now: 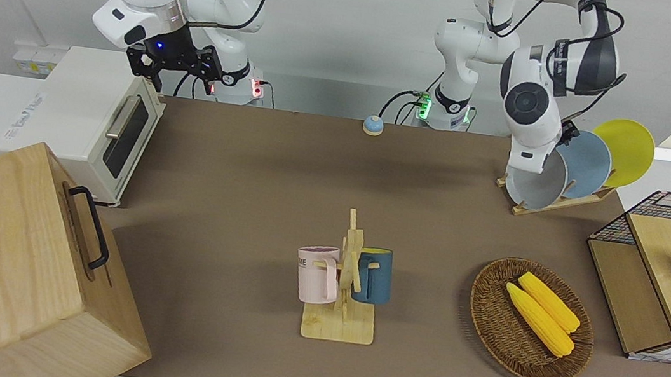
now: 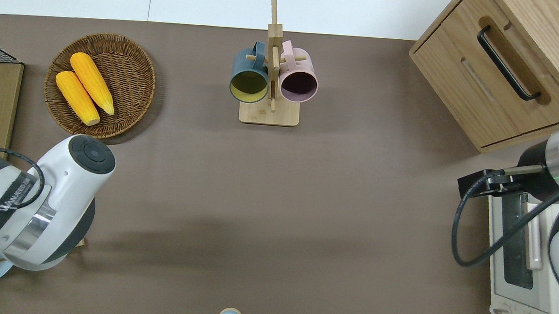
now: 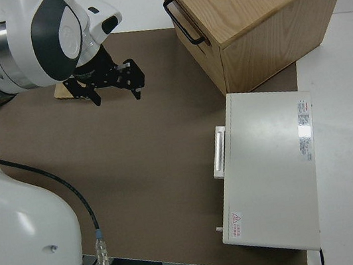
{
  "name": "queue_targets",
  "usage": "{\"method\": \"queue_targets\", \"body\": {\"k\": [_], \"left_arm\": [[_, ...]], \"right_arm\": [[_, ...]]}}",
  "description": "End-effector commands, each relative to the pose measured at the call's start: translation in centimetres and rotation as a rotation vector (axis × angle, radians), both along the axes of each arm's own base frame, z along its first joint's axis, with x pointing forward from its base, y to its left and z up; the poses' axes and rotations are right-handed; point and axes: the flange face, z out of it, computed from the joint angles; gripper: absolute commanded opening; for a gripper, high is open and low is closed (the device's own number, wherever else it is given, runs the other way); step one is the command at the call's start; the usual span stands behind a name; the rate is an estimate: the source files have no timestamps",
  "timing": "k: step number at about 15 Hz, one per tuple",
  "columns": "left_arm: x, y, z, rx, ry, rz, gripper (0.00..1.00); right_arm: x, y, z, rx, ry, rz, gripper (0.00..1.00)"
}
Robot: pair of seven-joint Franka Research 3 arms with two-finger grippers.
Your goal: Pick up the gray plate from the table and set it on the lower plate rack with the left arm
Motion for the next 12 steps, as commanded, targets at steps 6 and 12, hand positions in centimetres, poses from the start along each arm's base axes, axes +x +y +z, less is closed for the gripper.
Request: {"method": "queue_targets", "body": {"k": [6,12], "left_arm": [[2.6,-1.5,3.8,-0.477,-0.066,-0.179,0.99],[3.0,-1.5,8.2,-0.742,-0.143,-0.239,1.00]], "right_arm": [[-0.2,-0.2,0.3,-0.007,0.002,-0.014,0.983],[-0.2,-0.2,0.4,-0.007,0.000,-0.014,0.983]]}}
